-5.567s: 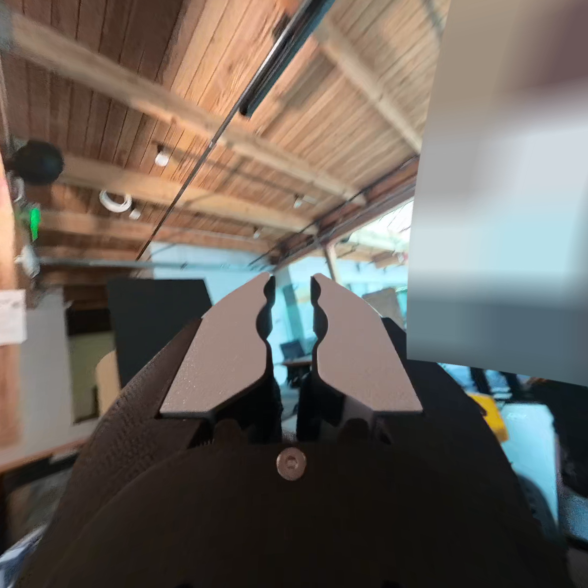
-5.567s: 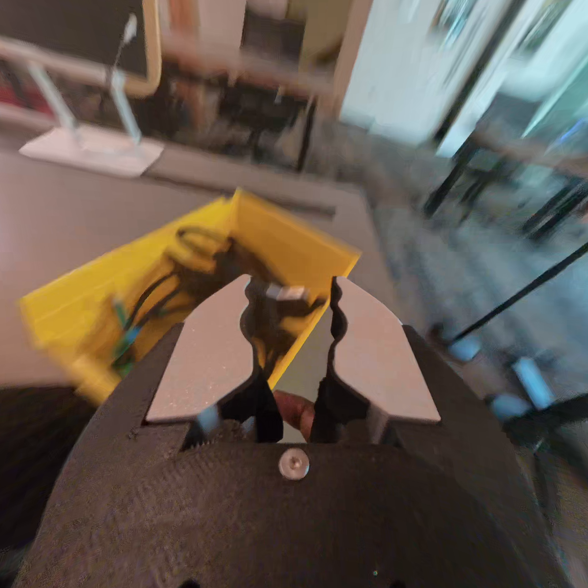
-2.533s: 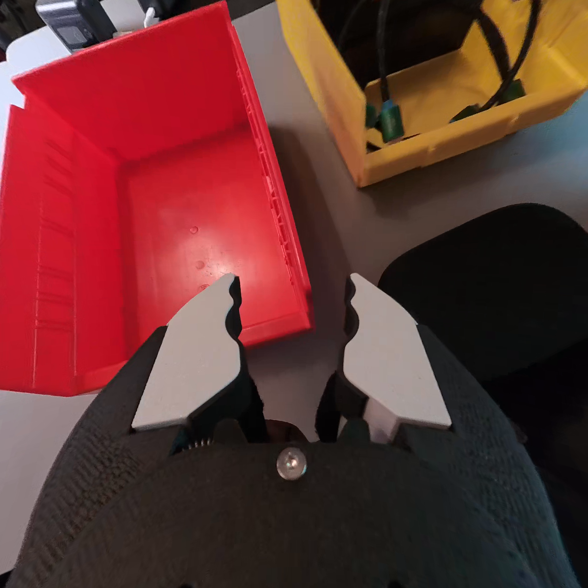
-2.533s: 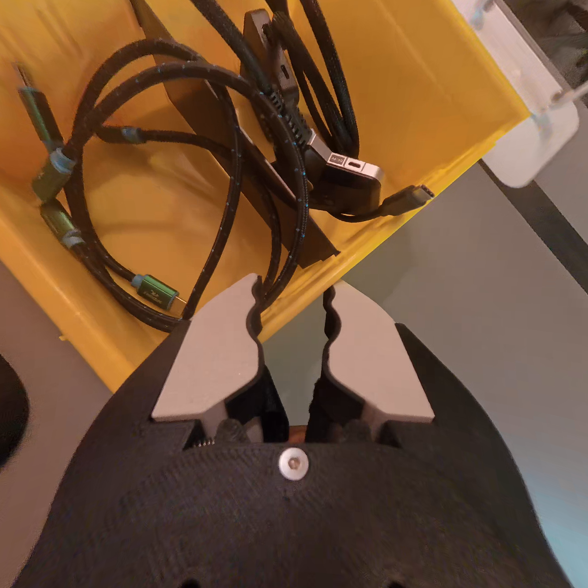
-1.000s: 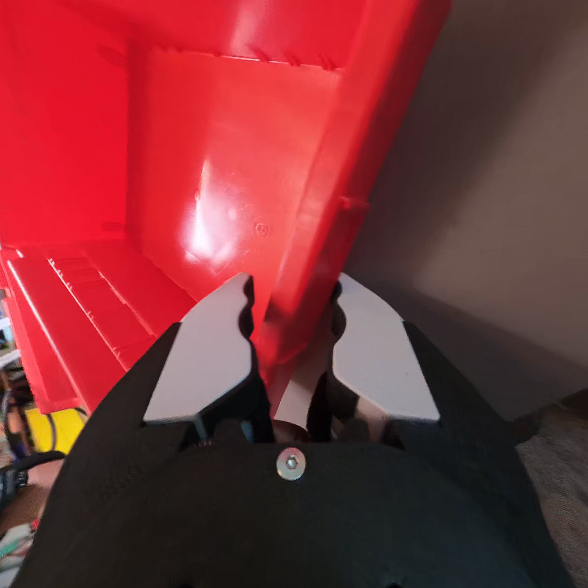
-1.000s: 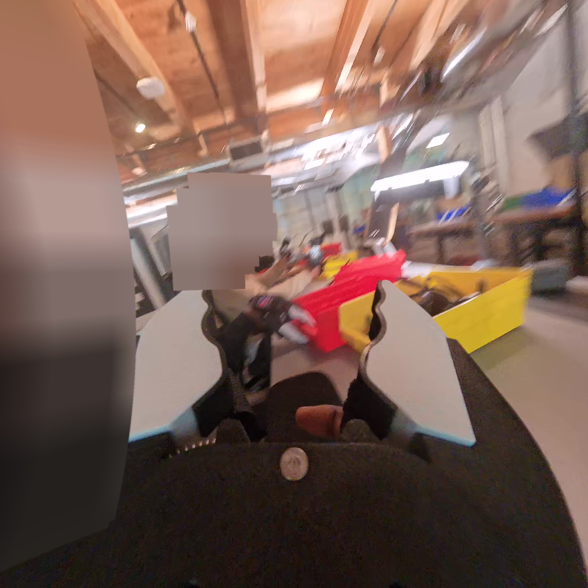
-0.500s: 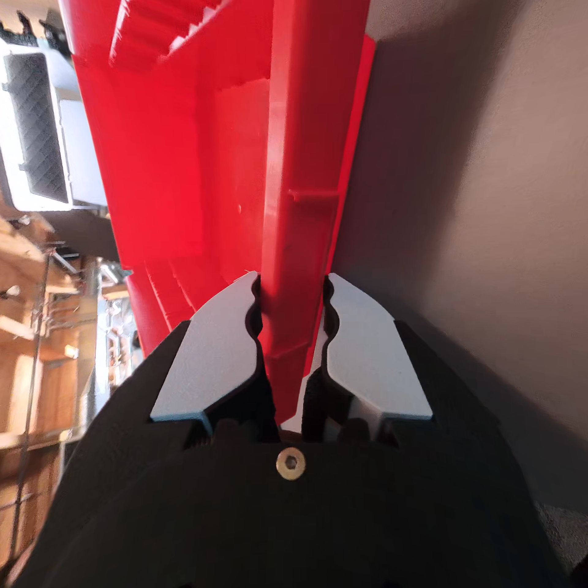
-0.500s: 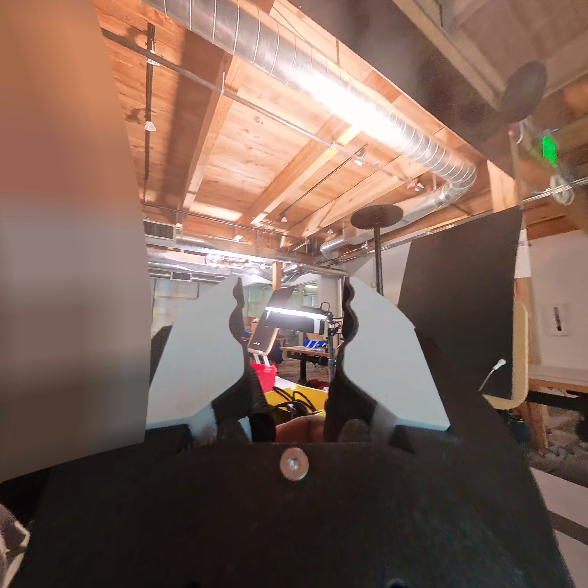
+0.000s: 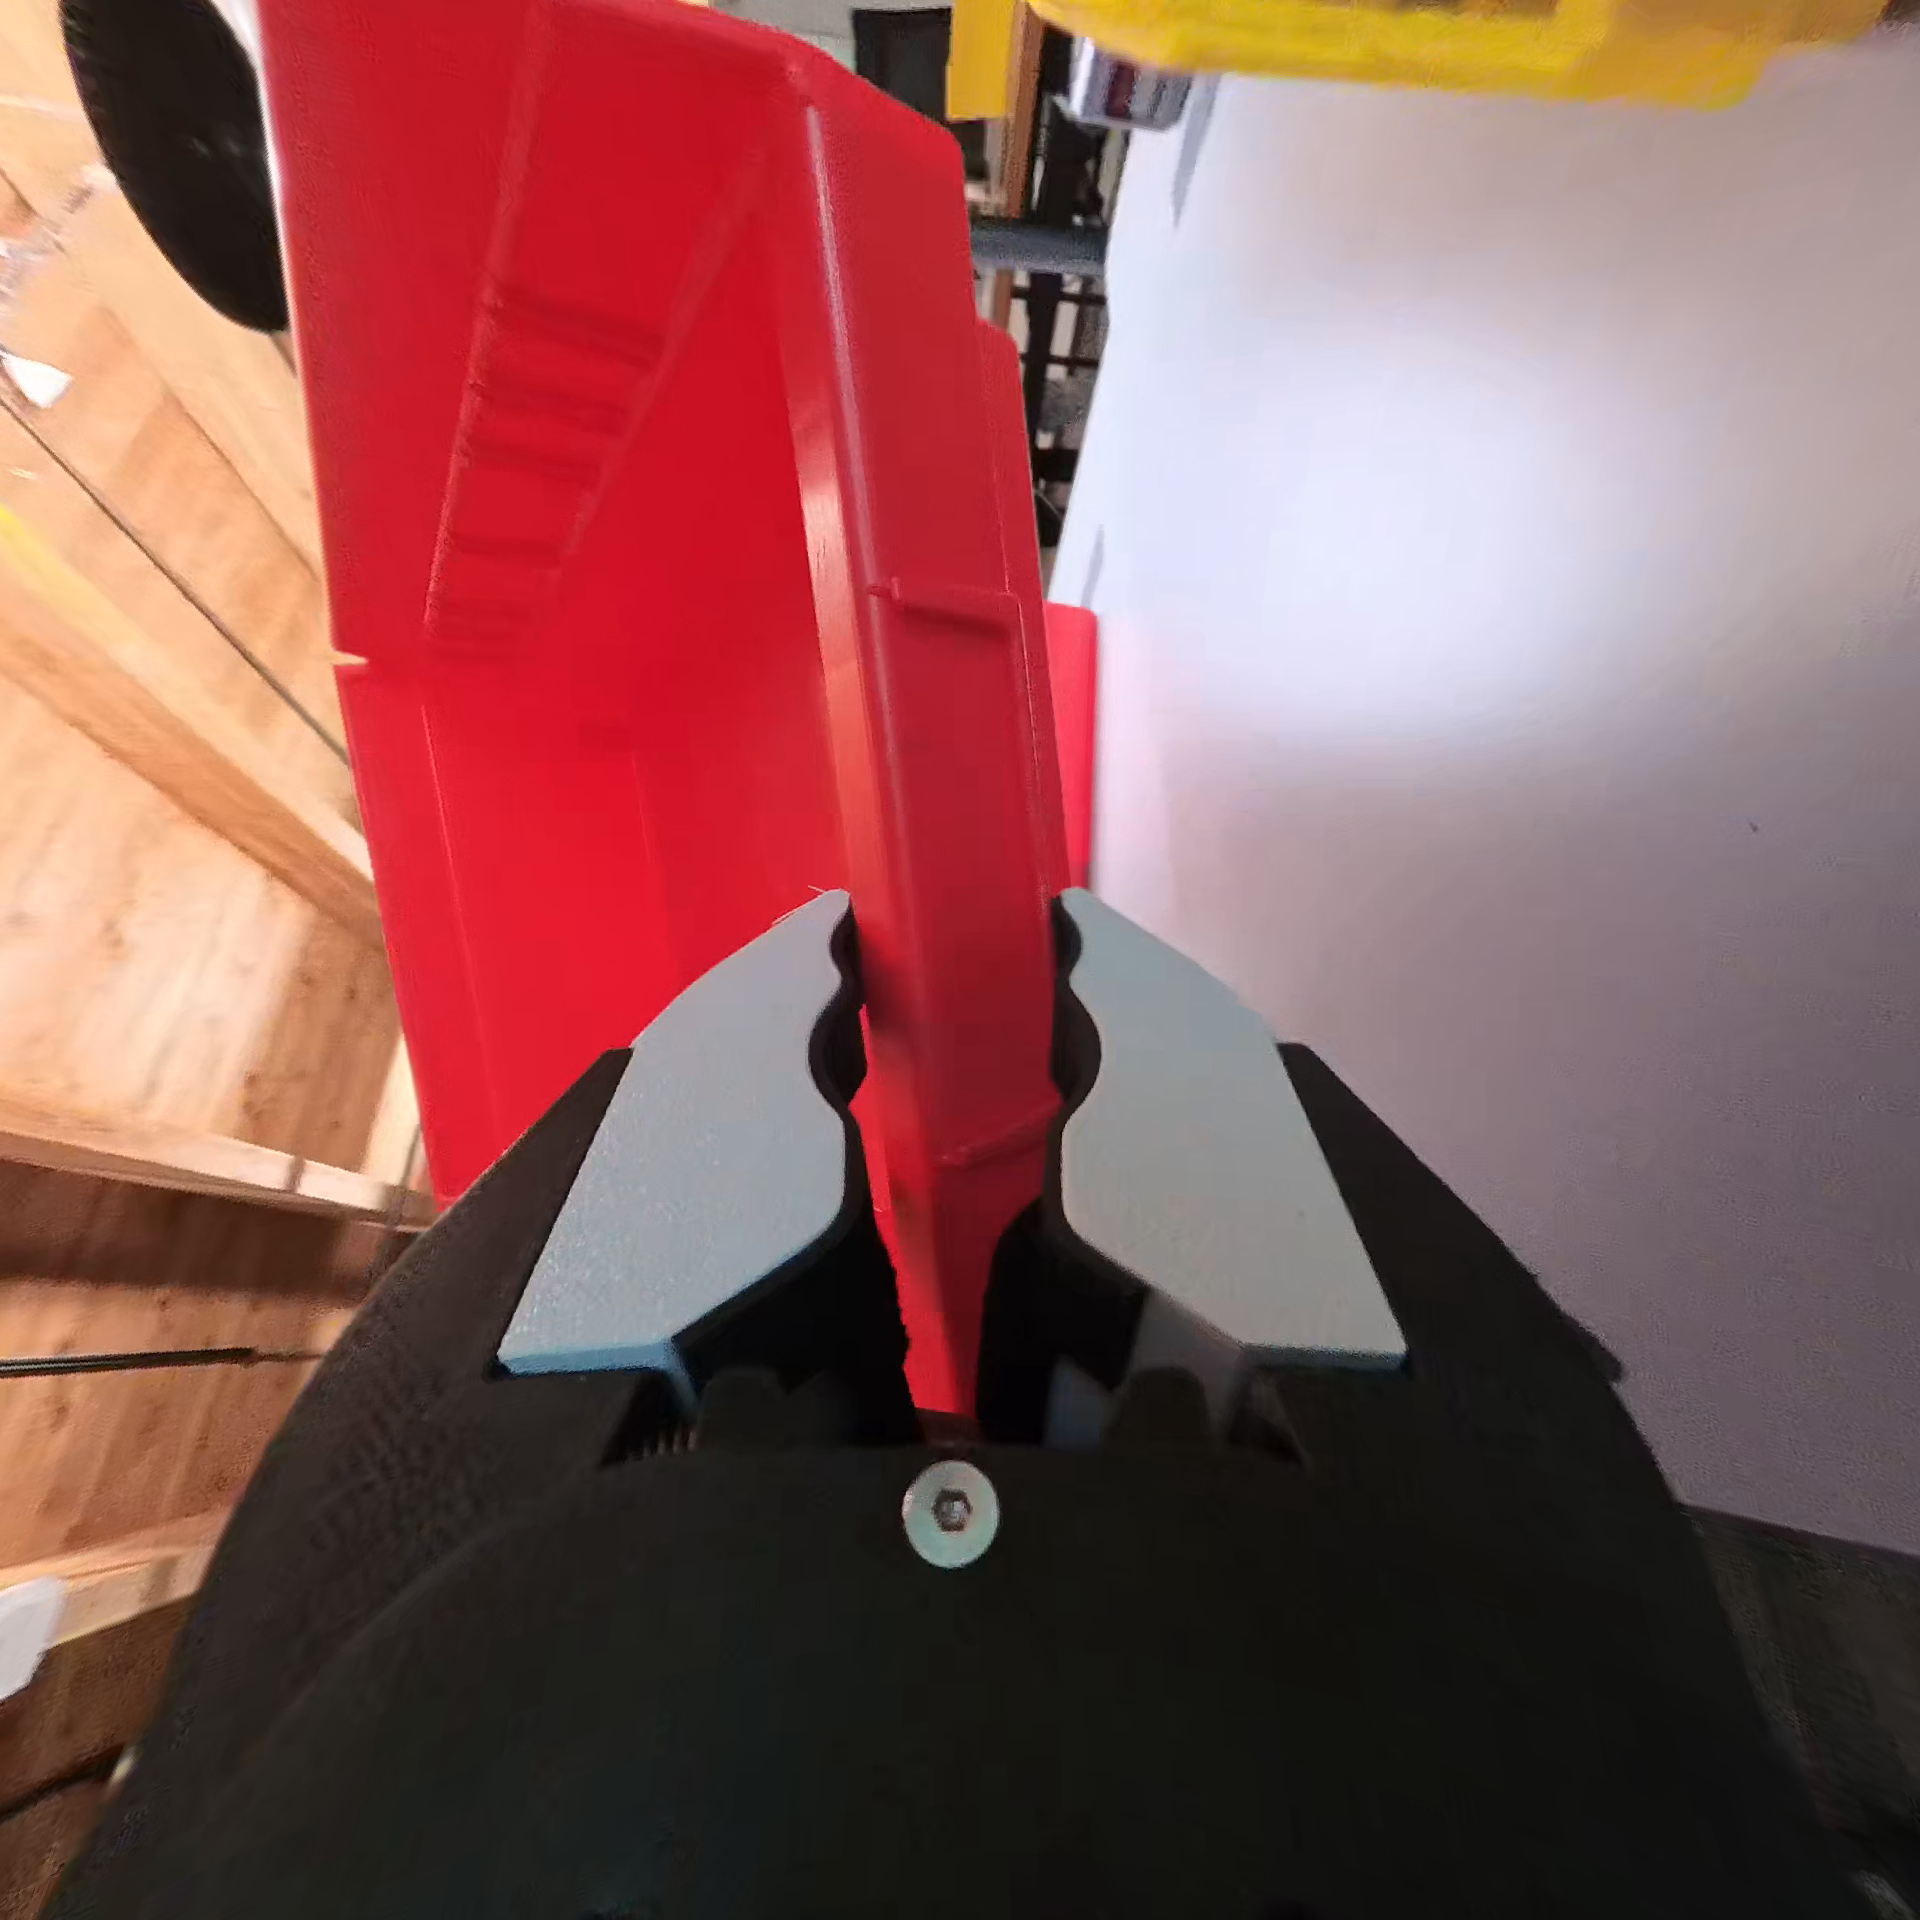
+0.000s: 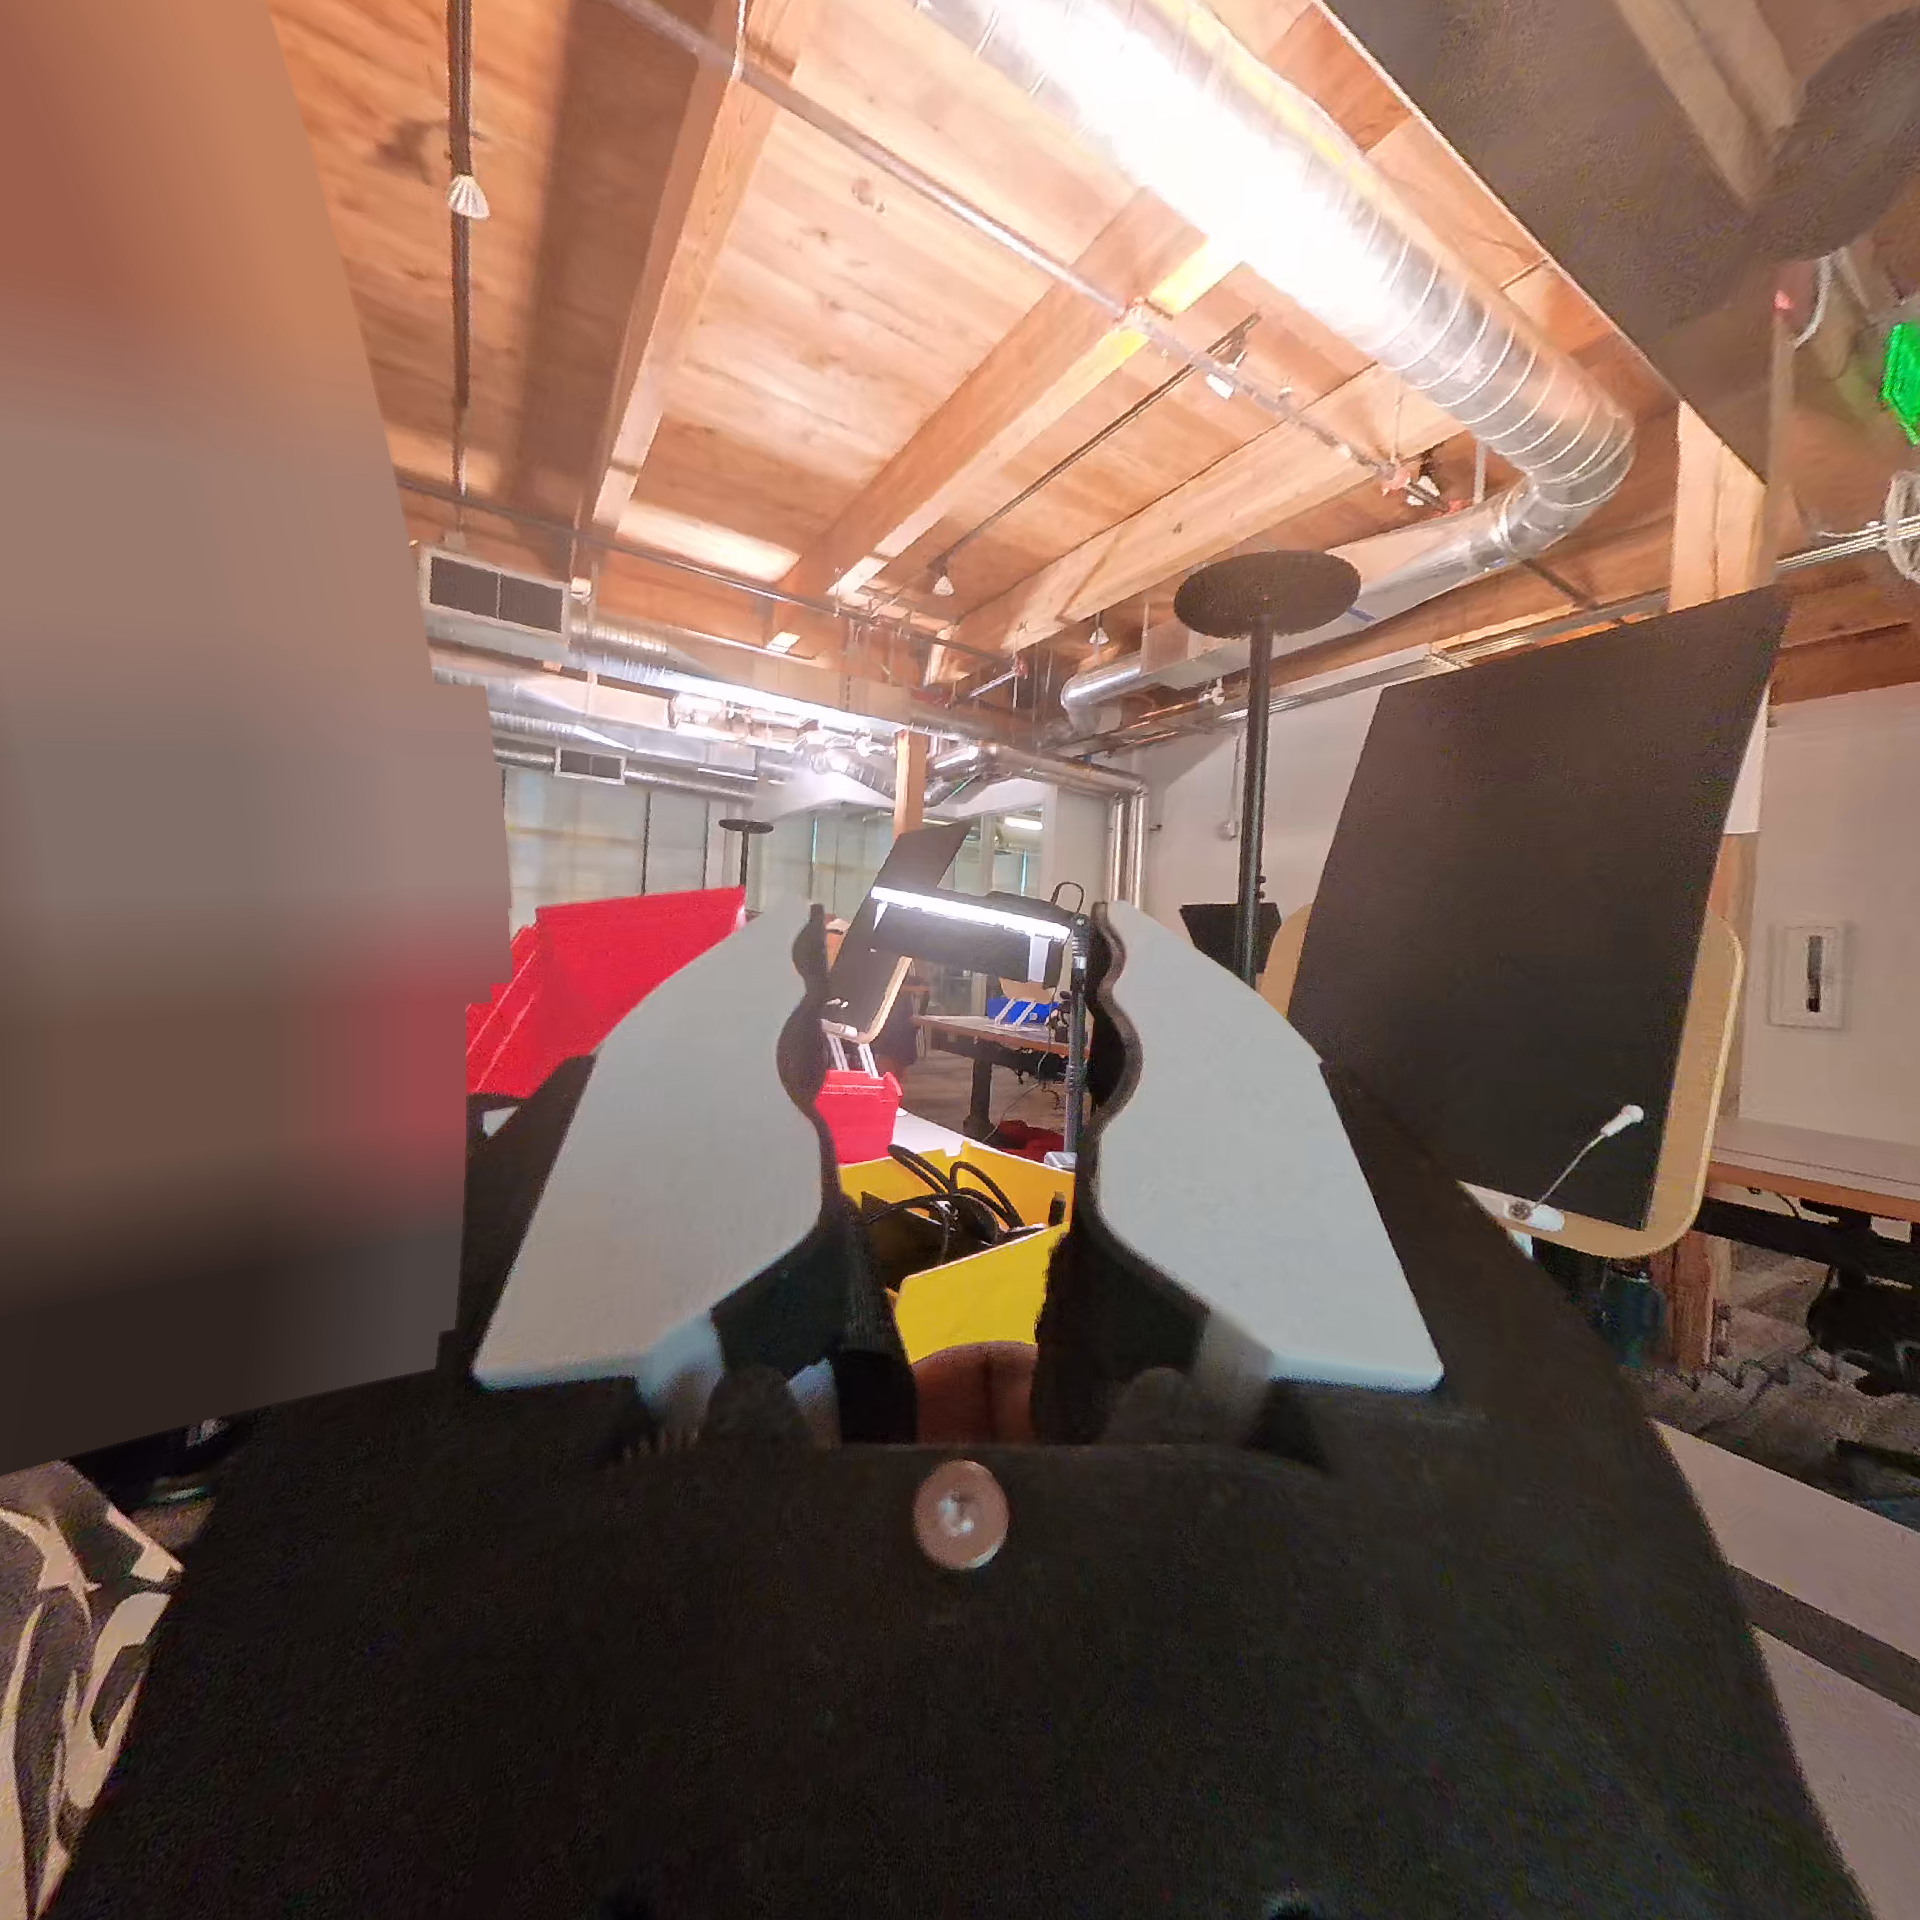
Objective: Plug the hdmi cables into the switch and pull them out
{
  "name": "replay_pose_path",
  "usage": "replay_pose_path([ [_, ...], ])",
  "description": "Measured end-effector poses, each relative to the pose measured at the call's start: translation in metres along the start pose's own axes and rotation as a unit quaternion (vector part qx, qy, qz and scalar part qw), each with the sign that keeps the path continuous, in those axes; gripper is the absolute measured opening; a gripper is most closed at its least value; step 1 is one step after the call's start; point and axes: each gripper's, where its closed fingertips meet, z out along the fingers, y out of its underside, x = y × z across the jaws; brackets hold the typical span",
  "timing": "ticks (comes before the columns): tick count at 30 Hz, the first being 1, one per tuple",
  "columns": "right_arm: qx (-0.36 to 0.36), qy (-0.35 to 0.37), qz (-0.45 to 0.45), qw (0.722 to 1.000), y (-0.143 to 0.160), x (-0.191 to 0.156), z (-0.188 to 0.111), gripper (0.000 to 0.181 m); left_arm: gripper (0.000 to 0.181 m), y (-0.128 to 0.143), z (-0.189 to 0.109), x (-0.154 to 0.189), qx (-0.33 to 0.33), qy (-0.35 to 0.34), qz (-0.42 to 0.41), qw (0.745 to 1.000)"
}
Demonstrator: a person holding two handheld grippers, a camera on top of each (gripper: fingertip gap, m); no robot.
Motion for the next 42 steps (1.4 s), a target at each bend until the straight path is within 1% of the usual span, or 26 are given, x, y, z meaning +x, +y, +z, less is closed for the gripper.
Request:
replay_pose_path([
  [3, -0.001, -0.004, -0.001, 1.0, 0.002, 0.0, 0.003, 0.048, 0.031, -0.025, -0.013, -0.016, 0.031, -0.013, 0.013, 0.999],
  [6, -0.015, -0.004, -0.002, 1.0, 0.006, 0.0, 0.003, 0.046, 0.032, -0.063, -0.029, -0.028, 0.084, -0.021, 0.016, 0.996],
  [8, -0.05, -0.01, -0.004, 0.999, 0.013, -0.003, 0.002, 0.041, 0.032, -0.093, -0.04, -0.036, 0.126, -0.029, 0.016, 0.992],
  [11, -0.103, -0.021, -0.027, 0.994, 0.021, -0.012, -0.001, 0.04, 0.031, -0.141, -0.061, -0.042, 0.189, -0.034, 0.018, 0.981],
  [14, -0.155, -0.028, -0.067, 0.985, 0.03, -0.018, -0.005, 0.038, 0.031, -0.191, -0.083, -0.039, 0.254, -0.013, 0.013, 0.967],
  [18, -0.244, -0.054, -0.118, 0.961, 0.054, -0.024, -0.014, 0.038, 0.031, -0.259, -0.114, -0.019, 0.345, 0.047, -0.008, 0.938],
  [21, -0.301, -0.095, -0.152, 0.937, 0.079, -0.028, -0.022, 0.039, 0.032, -0.307, -0.132, -0.004, 0.402, 0.098, -0.021, 0.91],
  [24, -0.35, -0.119, -0.202, 0.907, 0.107, -0.025, -0.028, 0.04, 0.032, -0.351, -0.141, 0.009, 0.438, 0.144, -0.022, 0.887],
  [27, -0.383, -0.152, -0.254, 0.875, 0.128, -0.026, -0.037, 0.034, 0.032, -0.387, -0.146, 0.027, 0.451, 0.186, -0.003, 0.873],
  [29, -0.401, -0.151, -0.278, 0.86, 0.134, -0.021, -0.042, 0.034, 0.032, -0.407, -0.151, 0.043, 0.459, 0.208, 0.014, 0.864],
  [31, -0.43, -0.144, -0.281, 0.846, 0.141, -0.015, -0.049, 0.039, 0.032, -0.424, -0.156, 0.062, 0.466, 0.231, 0.023, 0.853],
  [34, -0.45, -0.149, -0.272, 0.837, 0.149, -0.01, -0.055, 0.042, 0.032, -0.443, -0.161, 0.095, 0.463, 0.273, 0.038, 0.842],
  [36, -0.459, -0.153, -0.257, 0.837, 0.155, -0.007, -0.057, 0.041, 0.032, -0.449, -0.164, 0.114, 0.455, 0.302, 0.044, 0.836],
  [38, -0.477, -0.149, -0.249, 0.83, 0.162, -0.001, -0.061, 0.041, 0.032, -0.448, -0.167, 0.127, 0.45, 0.324, 0.052, 0.831],
  [40, -0.491, -0.143, -0.242, 0.824, 0.168, 0.005, -0.063, 0.042, 0.033, -0.447, -0.169, 0.132, 0.452, 0.314, 0.07, 0.832],
  [42, -0.499, -0.139, -0.232, 0.823, 0.173, 0.007, -0.061, 0.044, 0.033, -0.449, -0.174, 0.135, 0.452, 0.309, 0.07, 0.834],
])
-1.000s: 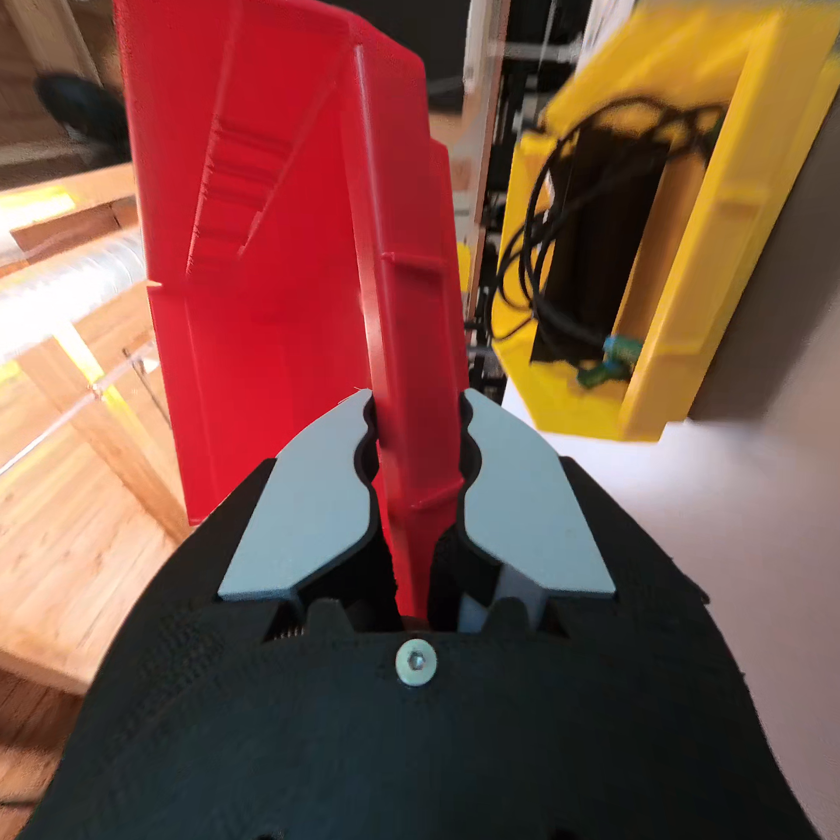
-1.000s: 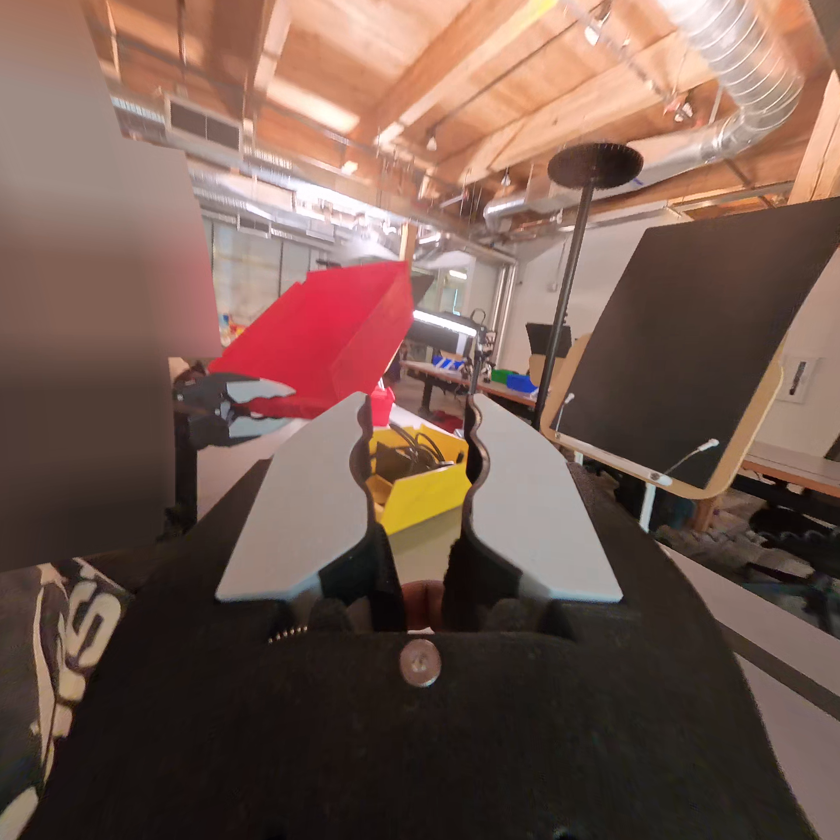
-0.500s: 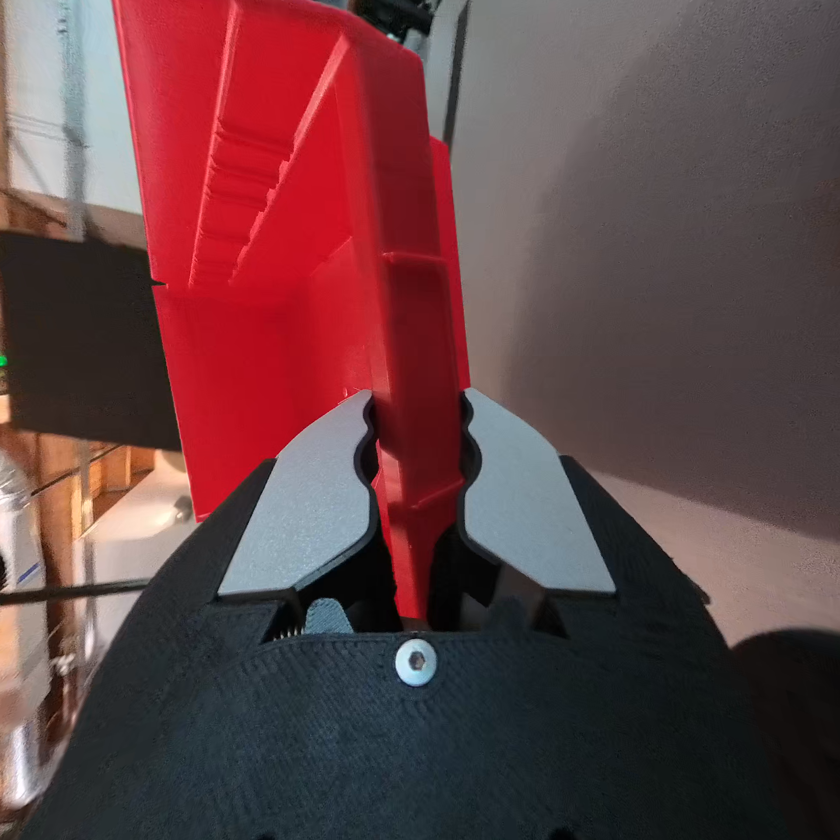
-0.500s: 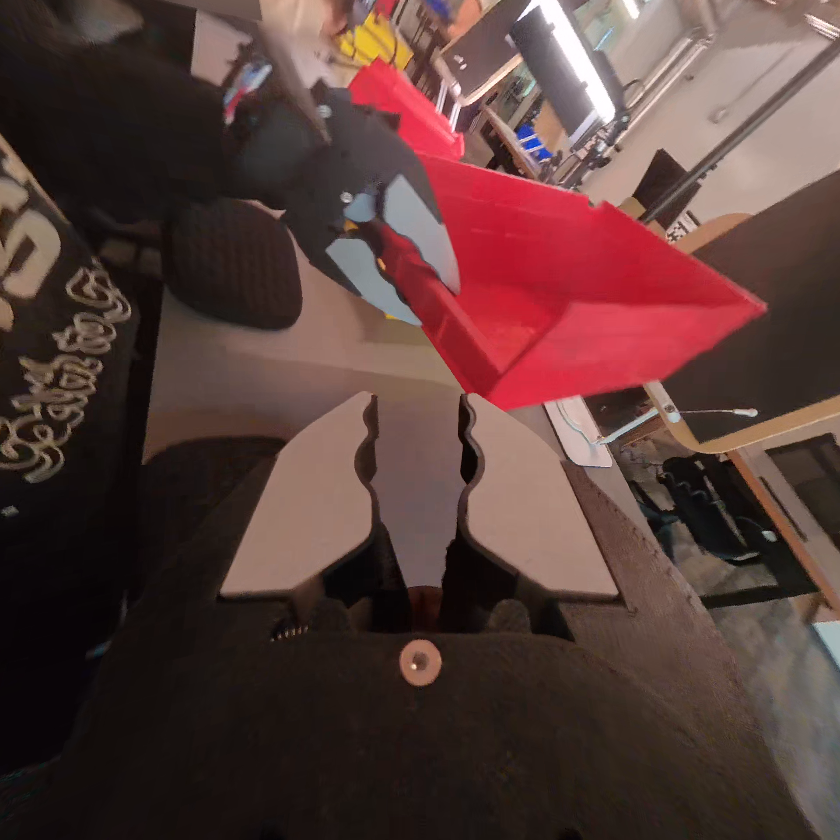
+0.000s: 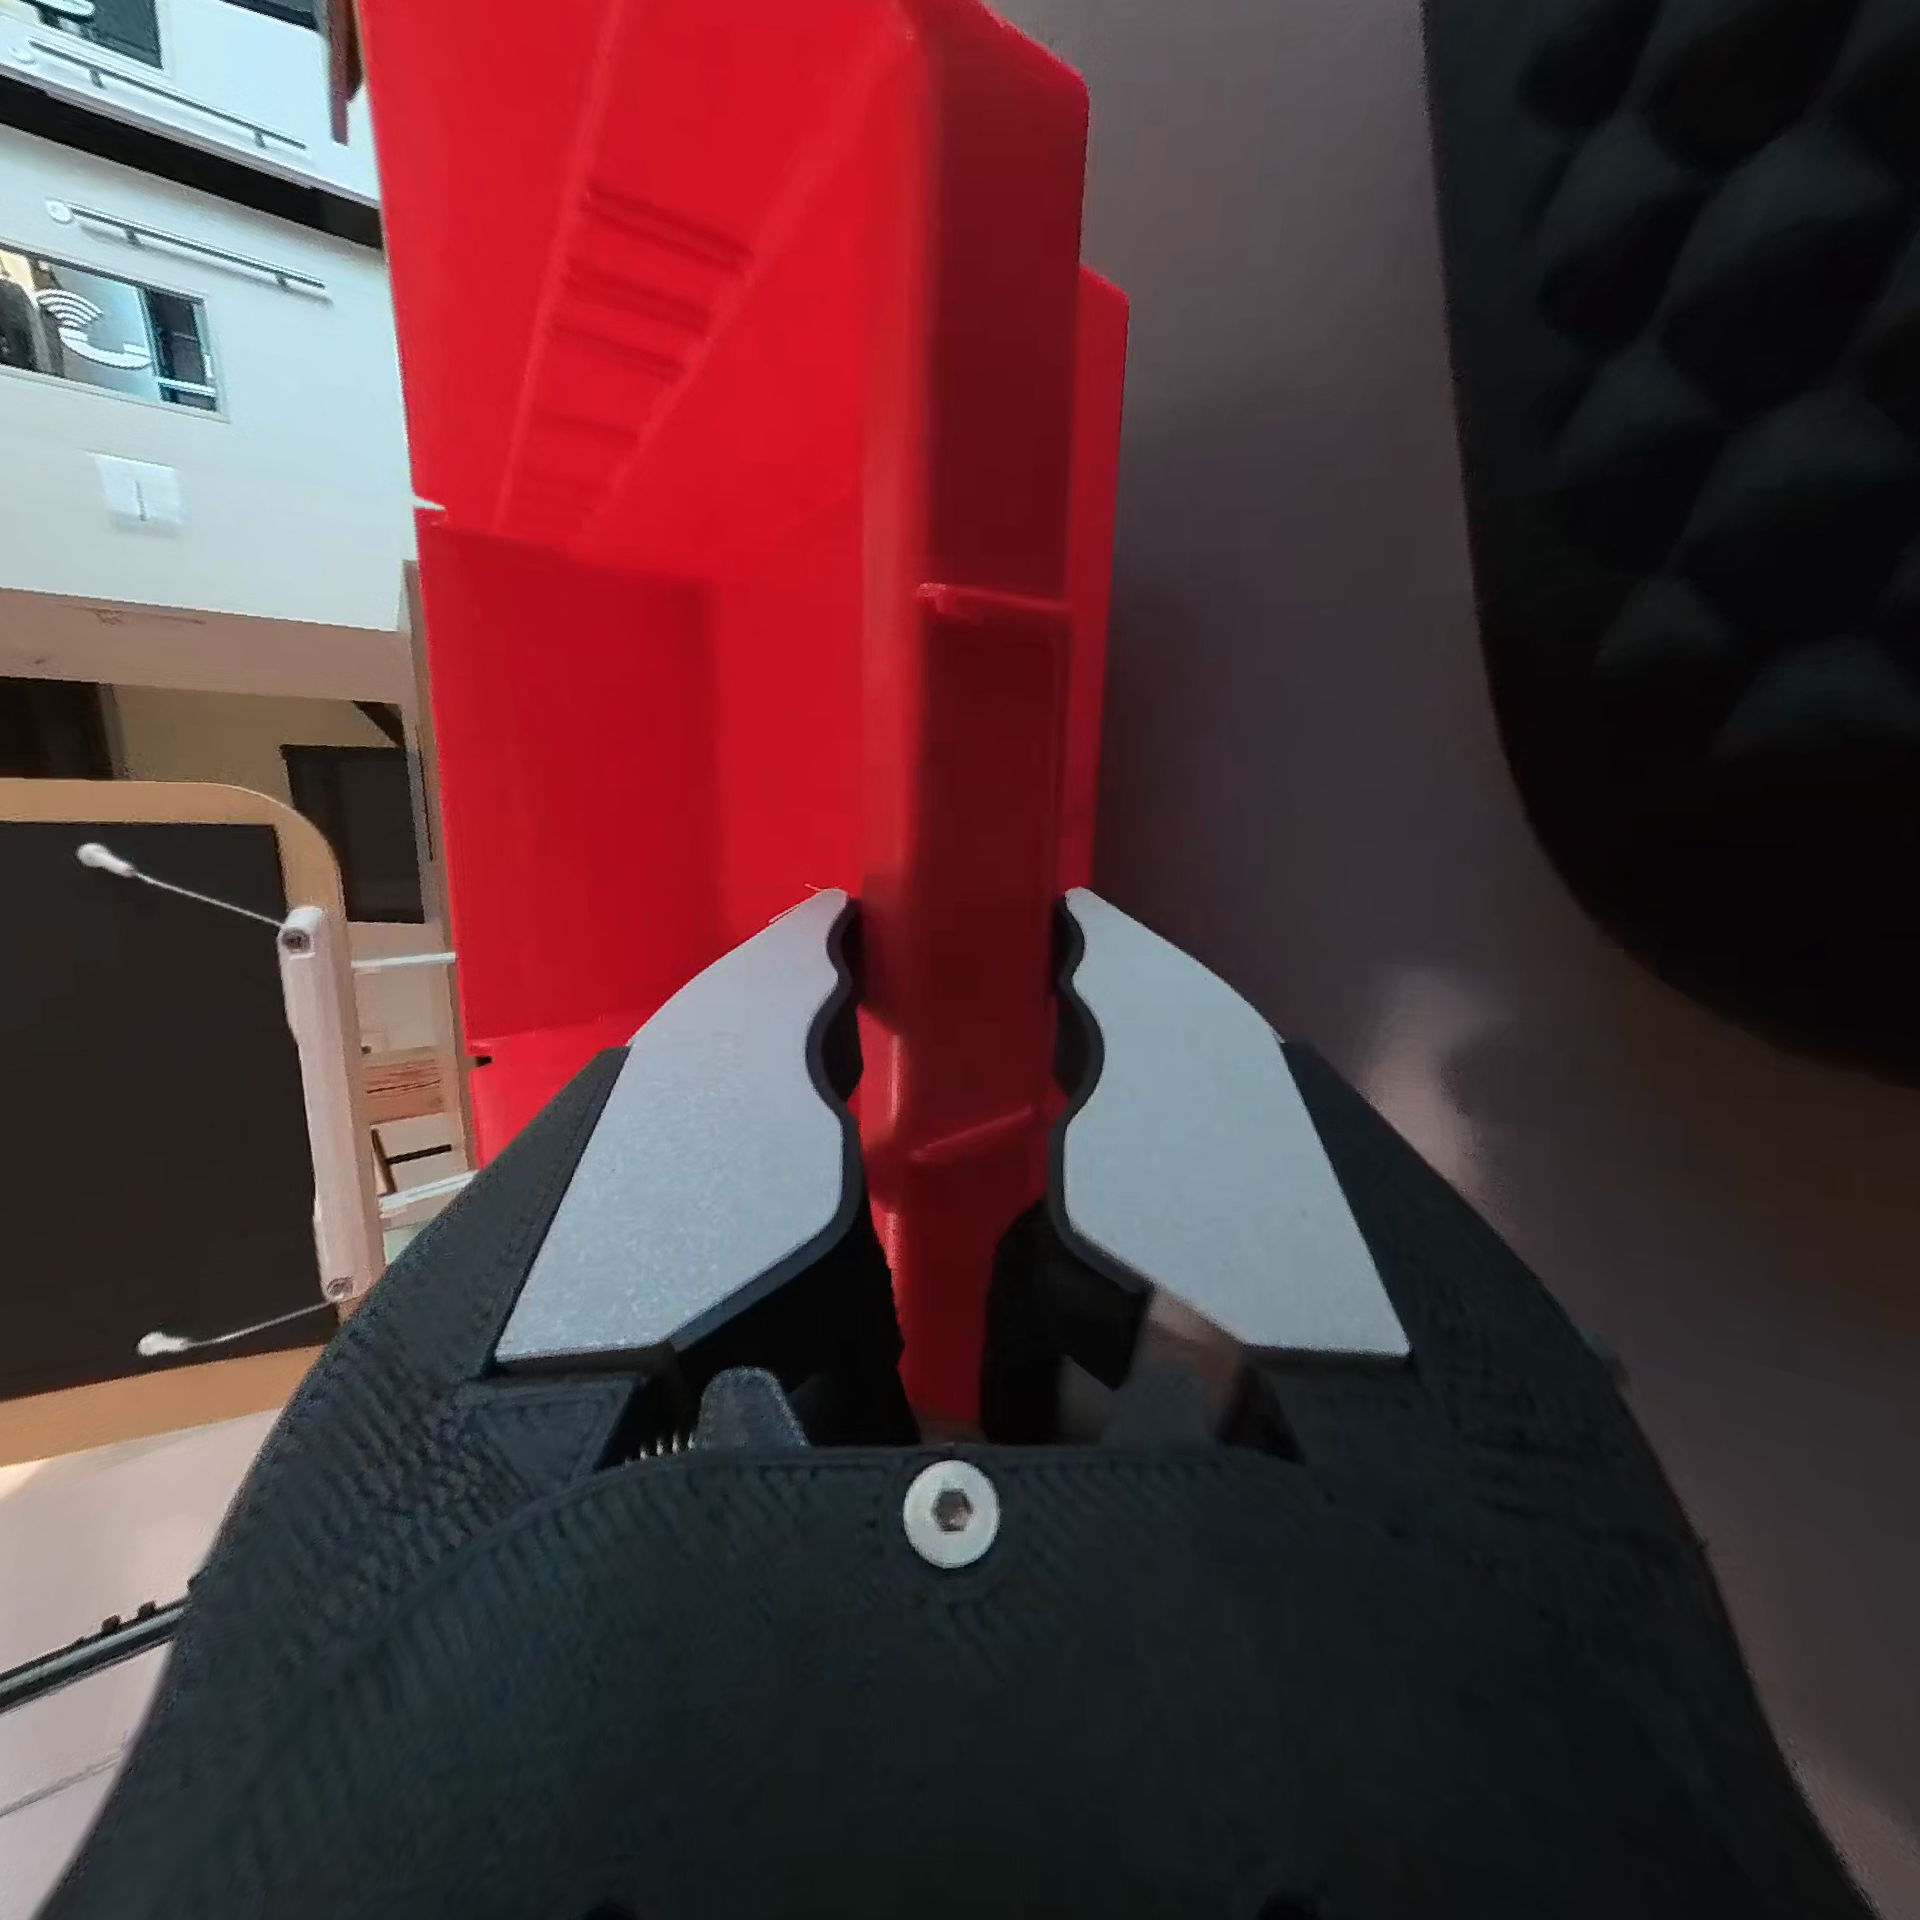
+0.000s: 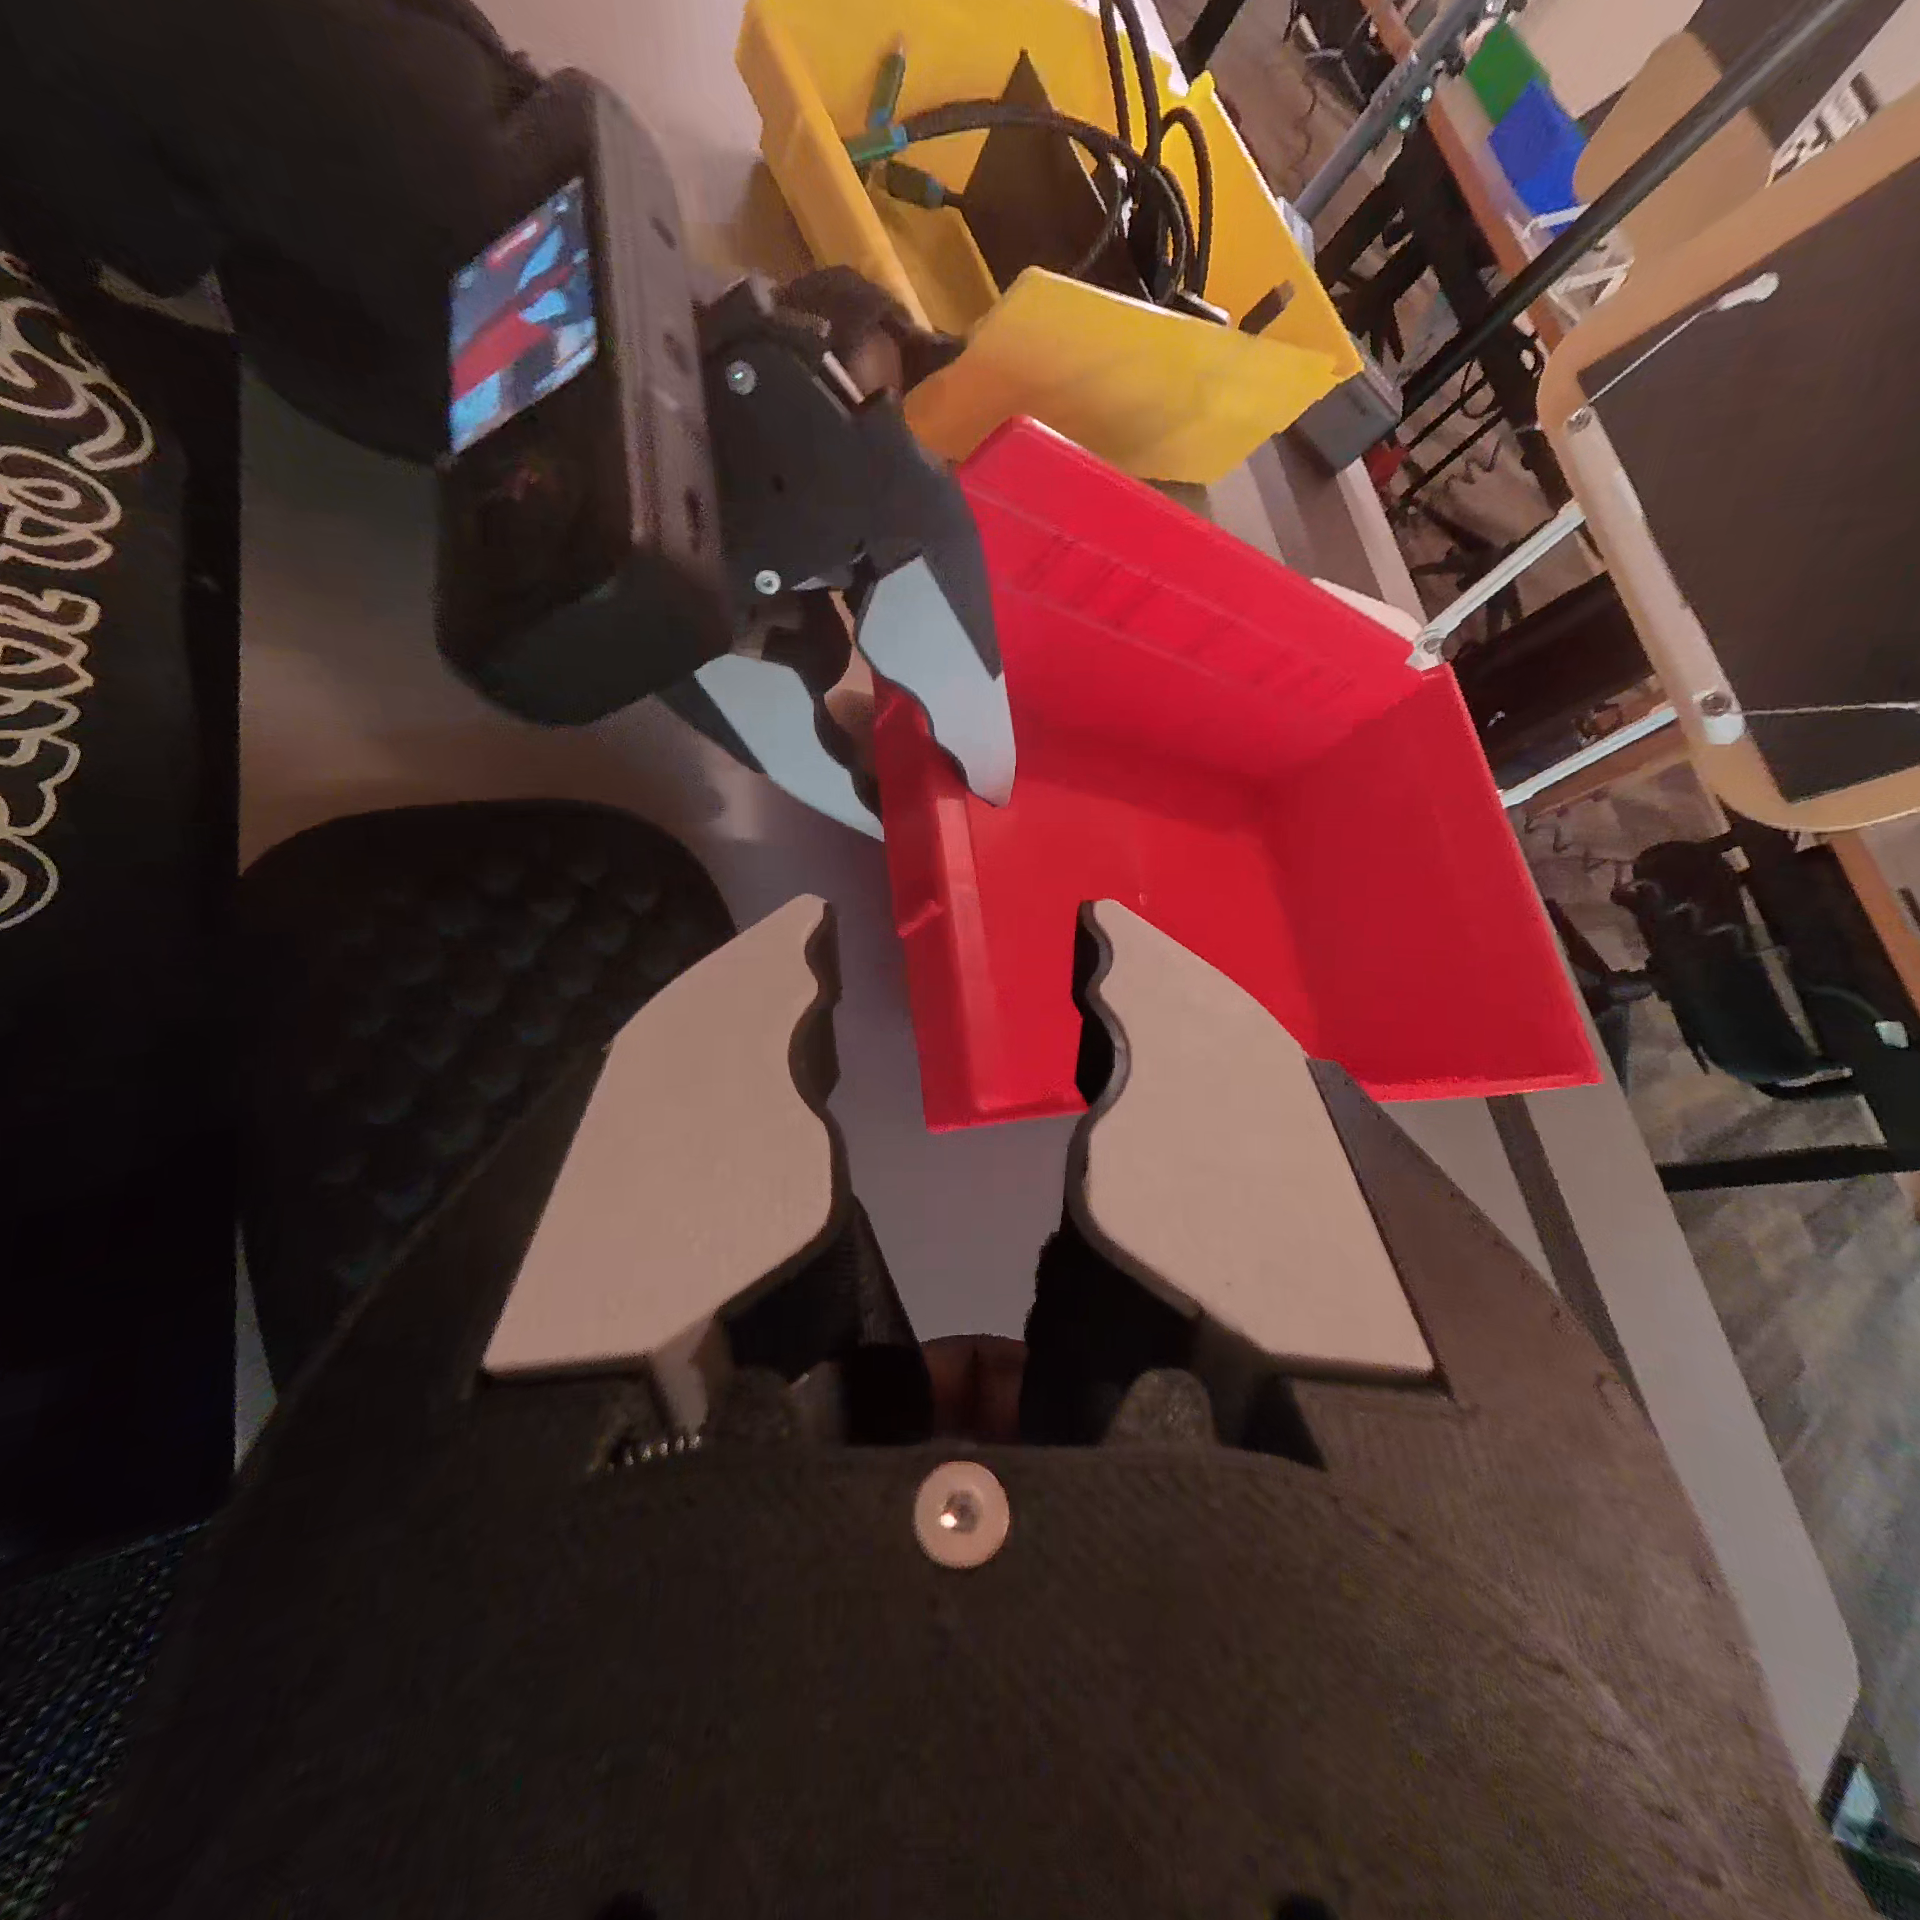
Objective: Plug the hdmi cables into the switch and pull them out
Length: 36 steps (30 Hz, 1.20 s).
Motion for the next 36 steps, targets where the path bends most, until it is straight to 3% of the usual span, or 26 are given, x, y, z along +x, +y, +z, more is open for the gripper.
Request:
replay_pose_path([
  [4, -0.026, -0.011, 0.02, 0.999, 0.003, -0.003, 0.011, 0.051, 0.033, -0.007, 0.002, 0.006, -0.004, -0.005, 0.007, 1.0],
  [8, -0.05, -0.016, 0.024, 0.998, 0.005, -0.007, 0.02, 0.061, 0.074, -0.017, -0.022, -0.005, 0.062, -0.001, -0.055, 0.997],
  [11, -0.03, -0.007, 0.059, 0.998, -0.005, -0.005, 0.03, 0.065, 0.086, -0.014, -0.061, -0.032, 0.124, -0.006, -0.124, 0.985],
  [13, -0.026, -0.012, 0.084, 0.996, -0.011, -0.007, 0.043, 0.067, 0.084, 0.01, -0.088, -0.053, 0.129, -0.028, -0.157, 0.979],
  [15, -0.055, -0.012, 0.087, 0.995, -0.008, -0.011, 0.06, 0.07, 0.083, 0.051, -0.11, -0.067, 0.097, -0.036, -0.191, 0.976],
  [19, -0.131, -0.019, 0.07, 0.989, 0.006, -0.025, 0.095, 0.076, 0.082, 0.167, -0.135, -0.049, -0.058, 0.017, -0.249, 0.967],
  [21, -0.169, -0.017, 0.056, 0.984, 0.016, -0.029, 0.108, 0.076, 0.082, 0.222, -0.144, -0.04, -0.139, 0.011, -0.286, 0.948],
  [23, -0.208, -0.012, 0.037, 0.977, 0.027, -0.03, 0.117, 0.075, 0.082, 0.261, -0.147, -0.03, -0.186, 0.011, -0.316, 0.93],
  [28, -0.27, 0.018, 0.019, 0.963, 0.053, -0.022, 0.125, 0.069, 0.071, 0.291, -0.132, 0.0, -0.208, 0.07, -0.337, 0.916],
  [32, -0.288, -0.008, 0.068, 0.955, 0.071, -0.021, 0.122, 0.035, 0.052, 0.313, -0.114, 0.008, -0.252, 0.07, -0.3, 0.917],
  [36, -0.322, -0.008, 0.106, 0.941, 0.091, -0.012, 0.103, 0.038, 0.04, 0.324, -0.113, 0.014, -0.25, 0.076, -0.318, 0.911],
])
